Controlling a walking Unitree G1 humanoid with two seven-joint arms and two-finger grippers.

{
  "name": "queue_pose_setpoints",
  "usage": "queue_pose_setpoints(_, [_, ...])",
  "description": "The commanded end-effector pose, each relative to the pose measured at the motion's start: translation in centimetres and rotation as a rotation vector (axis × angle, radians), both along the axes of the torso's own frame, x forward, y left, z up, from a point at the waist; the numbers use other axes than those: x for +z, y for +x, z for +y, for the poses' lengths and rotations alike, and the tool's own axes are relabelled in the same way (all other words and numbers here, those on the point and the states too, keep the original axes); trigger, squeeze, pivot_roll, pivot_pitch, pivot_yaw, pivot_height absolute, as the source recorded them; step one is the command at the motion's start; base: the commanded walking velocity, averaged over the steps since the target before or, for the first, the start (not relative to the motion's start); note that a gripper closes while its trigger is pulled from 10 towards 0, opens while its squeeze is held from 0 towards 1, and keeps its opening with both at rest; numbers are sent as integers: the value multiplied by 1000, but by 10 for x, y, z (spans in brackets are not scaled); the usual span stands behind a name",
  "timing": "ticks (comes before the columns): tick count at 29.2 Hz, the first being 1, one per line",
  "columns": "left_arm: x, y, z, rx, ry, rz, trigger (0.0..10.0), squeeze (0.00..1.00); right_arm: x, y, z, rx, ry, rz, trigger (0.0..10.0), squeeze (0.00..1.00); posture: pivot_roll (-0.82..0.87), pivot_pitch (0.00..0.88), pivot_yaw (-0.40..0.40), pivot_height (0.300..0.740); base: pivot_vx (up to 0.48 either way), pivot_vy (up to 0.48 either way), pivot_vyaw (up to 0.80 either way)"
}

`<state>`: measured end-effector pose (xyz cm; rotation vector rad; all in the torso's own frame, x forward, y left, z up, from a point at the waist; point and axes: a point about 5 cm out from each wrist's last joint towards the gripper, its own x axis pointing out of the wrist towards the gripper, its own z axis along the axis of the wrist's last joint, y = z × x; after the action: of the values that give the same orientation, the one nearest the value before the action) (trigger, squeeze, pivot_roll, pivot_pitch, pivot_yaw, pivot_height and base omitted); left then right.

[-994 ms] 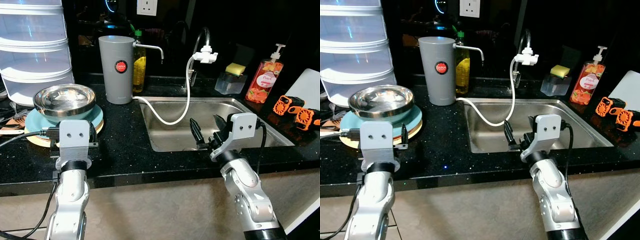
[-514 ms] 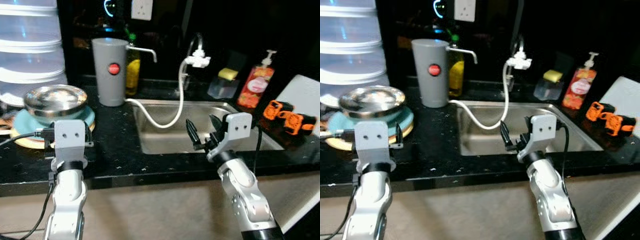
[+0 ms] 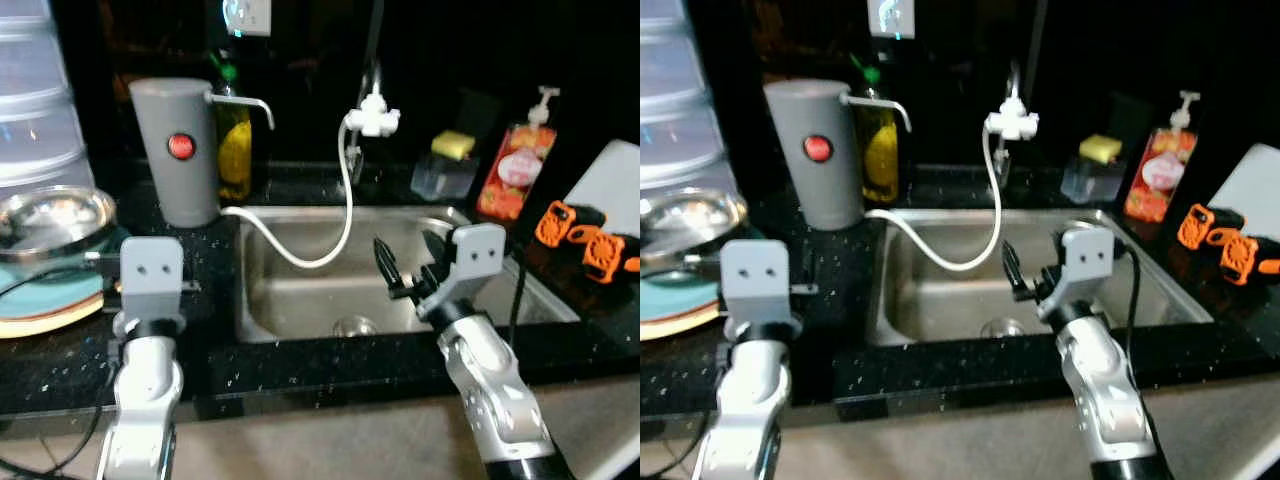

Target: Kitchen organization

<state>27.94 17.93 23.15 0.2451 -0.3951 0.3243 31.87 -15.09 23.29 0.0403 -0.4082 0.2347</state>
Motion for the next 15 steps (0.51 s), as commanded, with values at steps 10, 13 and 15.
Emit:
queue_pose_setpoints(10, [2, -2, -6, -25, 16, -21, 10000, 0, -5, -2, 1, 11, 9, 26, 10000, 0, 127, 28, -86, 740, 0, 0, 0])
queue_pose_setpoints(13, [-1, -4, -7, -23, 7, -11, 10000, 0, -7, -3, 4, 27, 7, 33, 10000, 0, 128, 29, -85, 740, 0, 0, 0])
queue_pose_setpoints(15, [-3, -5, -8, -26, -1, -7, 10000, 0, -7, -3, 5, 30, 4, 36, 10000, 0, 130, 31, -87, 740, 0, 0, 0])
